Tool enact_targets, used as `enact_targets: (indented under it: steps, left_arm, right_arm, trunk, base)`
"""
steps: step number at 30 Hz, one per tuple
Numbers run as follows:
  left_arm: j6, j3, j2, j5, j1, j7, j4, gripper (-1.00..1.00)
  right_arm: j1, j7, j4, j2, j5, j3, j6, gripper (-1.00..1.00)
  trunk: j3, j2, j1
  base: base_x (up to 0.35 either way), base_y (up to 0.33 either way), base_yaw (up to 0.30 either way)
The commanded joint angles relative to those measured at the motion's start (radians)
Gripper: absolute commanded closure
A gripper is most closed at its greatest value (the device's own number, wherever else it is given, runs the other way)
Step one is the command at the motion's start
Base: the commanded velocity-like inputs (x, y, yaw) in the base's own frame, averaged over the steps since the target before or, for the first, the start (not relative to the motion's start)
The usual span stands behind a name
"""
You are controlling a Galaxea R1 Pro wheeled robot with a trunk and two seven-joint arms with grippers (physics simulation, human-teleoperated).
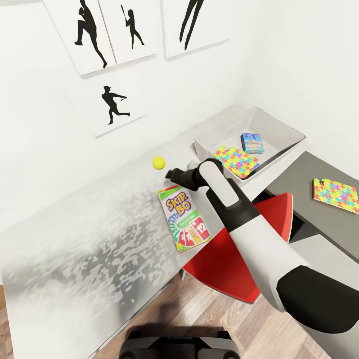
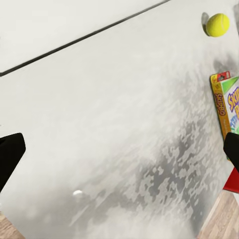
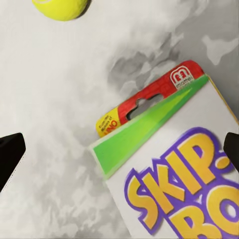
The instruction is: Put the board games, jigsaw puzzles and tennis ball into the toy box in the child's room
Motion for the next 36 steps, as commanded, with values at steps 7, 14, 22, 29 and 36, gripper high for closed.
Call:
enact_targets:
  steps: [7, 14, 22, 29, 36]
  left_arm:
    - [0.010, -0.001, 0.000, -0.002, -0.001, -0.005, 0.000, -1.00]
    - [0.010, 0.000, 0.000, -0.002, -0.001, -0.005, 0.000, -1.00]
    - [0.007, 0.006, 0.000, -0.002, -0.001, -0.005, 0.000, -1.00]
    - [0.006, 0.007, 0.000, -0.002, -0.001, -0.005, 0.000, -1.00]
    - [0.003, 0.007, 0.000, -0.002, -0.001, -0.005, 0.000, -1.00]
  right_arm:
    - [0.000, -0.007, -0.005, 0.000, -0.006, -0.011, 0.000, -1.00]
    - [0.000, -0.006, -0.005, 0.000, -0.007, -0.014, 0.000, -1.00]
    - [0.000, -0.006, -0.008, 0.000, -0.007, -0.015, 0.000, -1.00]
    - [0.000, -0.007, -0.005, 0.000, -0.007, -0.024, 0.000, -1.00]
    - [0.000, -0.006, -0.005, 0.000, -0.007, -0.029, 0.000, -1.00]
  trunk:
    - [-0.002, -0.002, 0.001]
    - [-0.002, -0.002, 0.001]
    - [-0.003, -0.002, 0.001]
    - [-0.011, -0.002, 0.001]
    - [-0.018, -0.002, 0.001]
  base:
    - [0.000, 0.000, 0.000]
    - [0.000, 0.000, 0.000]
    - [-0.001, 0.000, 0.000]
    - [-0.149, 0.000, 0.000]
    - [-0.067, 0.000, 0.000]
